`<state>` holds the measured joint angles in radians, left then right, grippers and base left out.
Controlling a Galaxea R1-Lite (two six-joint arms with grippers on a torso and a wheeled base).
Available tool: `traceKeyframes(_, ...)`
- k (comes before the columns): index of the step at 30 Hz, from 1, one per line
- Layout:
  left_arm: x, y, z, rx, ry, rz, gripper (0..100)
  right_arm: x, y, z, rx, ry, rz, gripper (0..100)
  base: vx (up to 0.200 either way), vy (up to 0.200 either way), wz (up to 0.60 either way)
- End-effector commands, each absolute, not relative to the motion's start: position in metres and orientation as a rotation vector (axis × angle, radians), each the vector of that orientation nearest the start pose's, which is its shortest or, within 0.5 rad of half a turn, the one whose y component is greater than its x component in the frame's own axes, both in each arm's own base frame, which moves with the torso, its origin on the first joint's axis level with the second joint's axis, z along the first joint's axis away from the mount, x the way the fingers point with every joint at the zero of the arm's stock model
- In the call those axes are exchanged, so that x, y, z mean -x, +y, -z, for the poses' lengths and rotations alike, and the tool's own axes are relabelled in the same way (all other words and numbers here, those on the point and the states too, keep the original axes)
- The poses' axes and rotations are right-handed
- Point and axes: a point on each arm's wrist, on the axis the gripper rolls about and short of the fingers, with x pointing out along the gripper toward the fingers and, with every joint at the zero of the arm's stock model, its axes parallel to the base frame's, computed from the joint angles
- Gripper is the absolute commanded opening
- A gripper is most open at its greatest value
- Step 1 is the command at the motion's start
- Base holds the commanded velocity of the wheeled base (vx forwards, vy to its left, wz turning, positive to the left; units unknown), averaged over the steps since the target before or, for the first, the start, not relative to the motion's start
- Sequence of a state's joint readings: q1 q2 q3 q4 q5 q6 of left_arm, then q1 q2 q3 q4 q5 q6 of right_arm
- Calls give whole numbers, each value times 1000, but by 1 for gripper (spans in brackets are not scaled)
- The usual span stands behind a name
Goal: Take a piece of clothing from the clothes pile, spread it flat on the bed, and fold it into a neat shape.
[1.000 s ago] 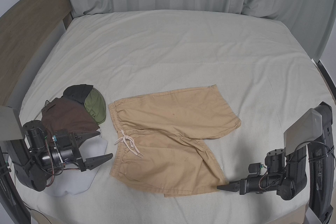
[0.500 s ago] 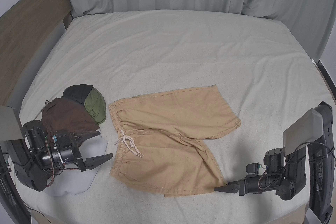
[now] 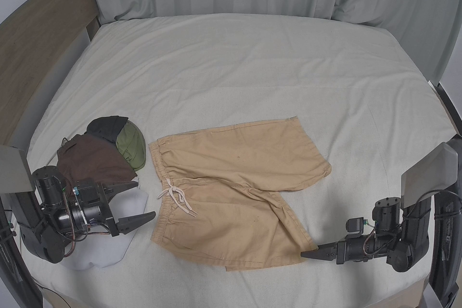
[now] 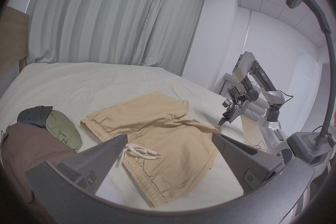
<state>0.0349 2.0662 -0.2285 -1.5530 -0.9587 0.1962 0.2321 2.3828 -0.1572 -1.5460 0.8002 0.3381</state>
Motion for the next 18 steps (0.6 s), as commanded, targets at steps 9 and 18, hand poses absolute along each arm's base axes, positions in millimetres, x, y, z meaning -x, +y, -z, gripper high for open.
traceKeyframes(9, -259, -9, -50, -42, 166, 937, 100, -243, 71, 46, -492, 842, -850, 100, 0, 0, 0)
traceKeyframes(18, -259, -9, -50, -42, 166, 937, 100, -246, 72, 58, -484, 861, -810, 100, 0, 0, 0)
